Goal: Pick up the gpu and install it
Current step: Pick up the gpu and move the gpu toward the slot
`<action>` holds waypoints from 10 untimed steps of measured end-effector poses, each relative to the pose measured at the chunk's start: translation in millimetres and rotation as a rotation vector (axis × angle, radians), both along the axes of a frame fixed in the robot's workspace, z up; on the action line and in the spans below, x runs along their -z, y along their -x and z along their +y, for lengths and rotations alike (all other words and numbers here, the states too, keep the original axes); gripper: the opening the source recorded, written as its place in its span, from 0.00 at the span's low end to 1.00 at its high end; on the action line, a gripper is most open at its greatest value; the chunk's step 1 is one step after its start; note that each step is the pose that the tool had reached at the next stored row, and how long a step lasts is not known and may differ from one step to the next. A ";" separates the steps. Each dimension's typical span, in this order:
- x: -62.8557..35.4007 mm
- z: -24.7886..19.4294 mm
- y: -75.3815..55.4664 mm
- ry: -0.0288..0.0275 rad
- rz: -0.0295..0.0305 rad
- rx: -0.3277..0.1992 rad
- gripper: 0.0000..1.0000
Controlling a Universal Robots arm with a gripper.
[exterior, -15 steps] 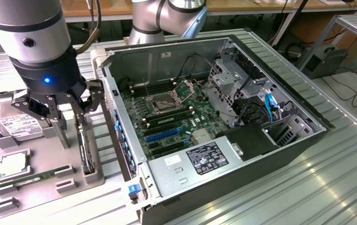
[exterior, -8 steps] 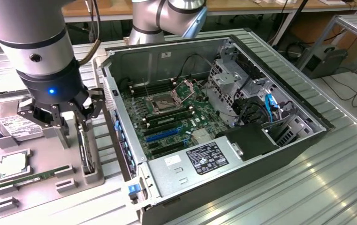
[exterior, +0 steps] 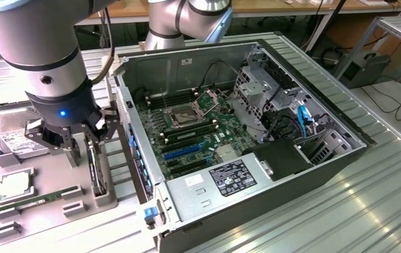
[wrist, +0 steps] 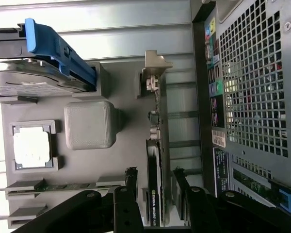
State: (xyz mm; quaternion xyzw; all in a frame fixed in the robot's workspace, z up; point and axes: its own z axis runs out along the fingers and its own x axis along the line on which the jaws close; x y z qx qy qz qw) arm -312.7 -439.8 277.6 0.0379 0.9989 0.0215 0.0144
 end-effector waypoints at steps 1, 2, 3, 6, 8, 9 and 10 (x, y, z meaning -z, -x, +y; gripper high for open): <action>1.8 -0.1 -0.1 0.0000 0.0000 0.000 0.42; 3.7 -0.3 -0.1 0.0000 0.0001 0.000 0.42; 5.7 -0.5 -0.2 0.0000 0.0001 0.000 0.42; 13.5 -1.2 -0.4 0.0000 0.0001 0.001 0.42; 17.2 -1.6 -0.6 -0.0002 0.0001 0.002 0.42; 18.9 -1.7 -0.7 -0.0004 0.0001 0.002 0.42; 20.7 -1.8 -0.8 -0.0005 0.0001 0.003 0.42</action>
